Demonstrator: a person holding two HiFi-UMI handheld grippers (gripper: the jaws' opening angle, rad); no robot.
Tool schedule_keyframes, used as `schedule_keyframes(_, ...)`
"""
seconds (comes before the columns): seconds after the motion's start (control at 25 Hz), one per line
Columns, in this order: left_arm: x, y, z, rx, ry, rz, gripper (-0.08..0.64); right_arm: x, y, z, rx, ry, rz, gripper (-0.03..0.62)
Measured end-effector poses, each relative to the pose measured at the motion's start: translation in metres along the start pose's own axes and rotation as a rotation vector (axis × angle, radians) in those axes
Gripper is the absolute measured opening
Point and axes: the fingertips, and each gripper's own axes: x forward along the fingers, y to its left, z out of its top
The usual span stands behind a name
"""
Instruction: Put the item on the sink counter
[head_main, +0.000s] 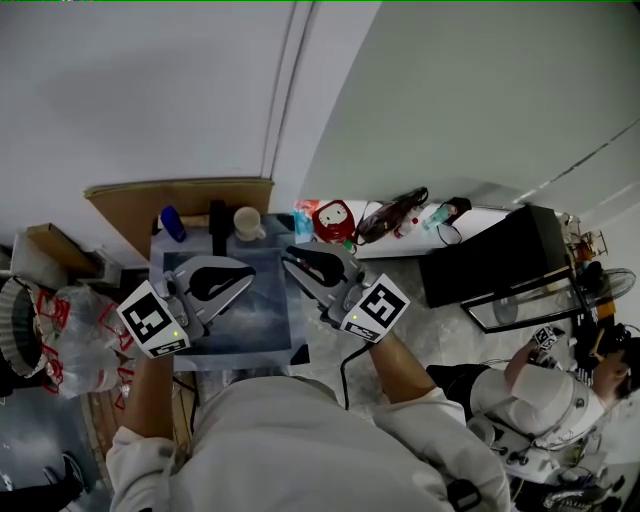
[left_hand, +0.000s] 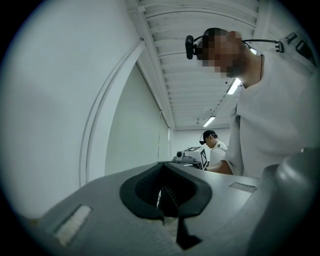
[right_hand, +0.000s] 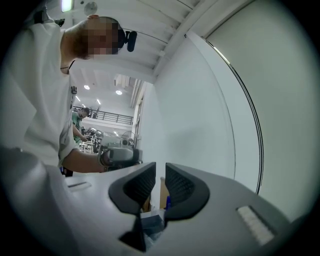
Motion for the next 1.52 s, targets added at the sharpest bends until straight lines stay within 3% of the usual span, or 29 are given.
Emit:
schedule_keyframes(0.32, 0.003, -0.004, 0.003, 0.004, 0.0, -0.001, 0.006, -0.009, 0.013, 0.011, 0.004, -0.011, 0.018, 0.048)
schedule_keyframes(0.48, 0.002, -0.007, 0.004, 0.004, 0.002, -0.002, 0.006, -0.012, 0.02, 0.016, 0.007, -0.024, 0.02, 0.005)
schedule_keyframes(1.52, -0.002, -0.019, 0.008, 0.01, 0.006, 0.012, 0.006, -0.015, 0.04, 0.023, 0.007, -0.023, 0.071, 0.003)
